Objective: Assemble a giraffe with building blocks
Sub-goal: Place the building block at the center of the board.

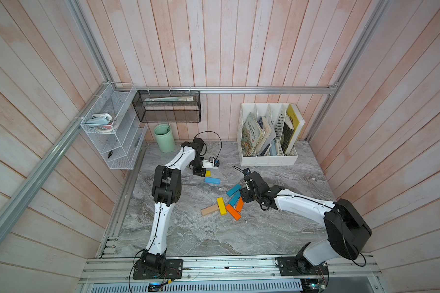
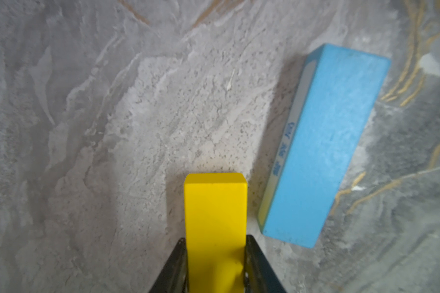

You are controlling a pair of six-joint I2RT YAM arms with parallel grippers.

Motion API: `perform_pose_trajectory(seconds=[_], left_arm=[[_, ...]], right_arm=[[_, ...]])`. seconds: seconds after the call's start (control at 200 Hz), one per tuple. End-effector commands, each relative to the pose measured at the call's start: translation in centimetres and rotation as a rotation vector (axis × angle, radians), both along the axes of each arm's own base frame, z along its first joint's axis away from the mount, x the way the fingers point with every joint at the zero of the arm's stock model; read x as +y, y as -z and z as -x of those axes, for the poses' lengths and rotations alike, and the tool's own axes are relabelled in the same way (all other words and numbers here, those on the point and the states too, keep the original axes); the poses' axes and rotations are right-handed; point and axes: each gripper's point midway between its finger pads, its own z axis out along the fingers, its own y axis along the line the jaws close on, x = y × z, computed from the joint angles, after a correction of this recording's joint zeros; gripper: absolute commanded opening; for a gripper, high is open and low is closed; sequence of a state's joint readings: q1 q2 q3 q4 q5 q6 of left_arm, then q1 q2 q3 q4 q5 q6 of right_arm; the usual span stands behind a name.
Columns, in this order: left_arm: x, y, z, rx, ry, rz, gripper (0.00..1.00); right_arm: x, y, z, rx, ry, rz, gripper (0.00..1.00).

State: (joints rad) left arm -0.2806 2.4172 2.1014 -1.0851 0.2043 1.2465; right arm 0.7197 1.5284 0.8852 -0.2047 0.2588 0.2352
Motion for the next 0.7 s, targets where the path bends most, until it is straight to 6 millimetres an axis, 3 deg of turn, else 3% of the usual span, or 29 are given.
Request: perform_pose_trajectory(seconds=[0.0,0.12,0.29,0.33,0.35,0.36,0.375,0.51,0.695], left_arm=[[0.3,1.7,0.1,0.026,-0.003,-0.015,0.33],[0.3,1.8,0.2,0.031,-0.001,-0.015,0.35],[0.2,1.9,0.2,0.031,0.003,-0.019,0.51],[0.2,1.9,0.2,0.031,0.003,-0.018,0.65],[0.2,1.9,0.2,0.031,0.002,-0.018,0.81],[0.2,1.9,0.2,0.031,0.003,-0.018,0.95],[0.2,1.9,0.2,0.031,0.003,-0.020,0.99],[0.3,1.5,-0.3,0.009,-0.007,-0.023,1.00],[0.1,-0.8,-0.6,-0.037,-0.011,-0.013,1.00]], right_arm=[[0.9,-0.3,-0.3,-0.004,-0.010,-0.018,0.74],[1.0,-0.3,-0.3,-0.003,-0.011,-0.021,0.74],[1.1,-0.1,-0.3,0.001,-0.013,-0.018,0.74],[1.1,-0.1,-0.2,0.001,-0.014,-0.018,0.74],[1.1,-0.1,-0.2,0.001,-0.014,-0.019,0.74],[1.1,-0.1,-0.2,0.001,-0.013,-0.020,0.74],[1.1,-0.1,-0.2,0.001,-0.013,-0.019,0.73],[1.1,0.2,-0.1,0.005,-0.014,-0.016,0.73],[1.1,0.2,-0.1,0.006,-0.017,-0.013,0.74]])
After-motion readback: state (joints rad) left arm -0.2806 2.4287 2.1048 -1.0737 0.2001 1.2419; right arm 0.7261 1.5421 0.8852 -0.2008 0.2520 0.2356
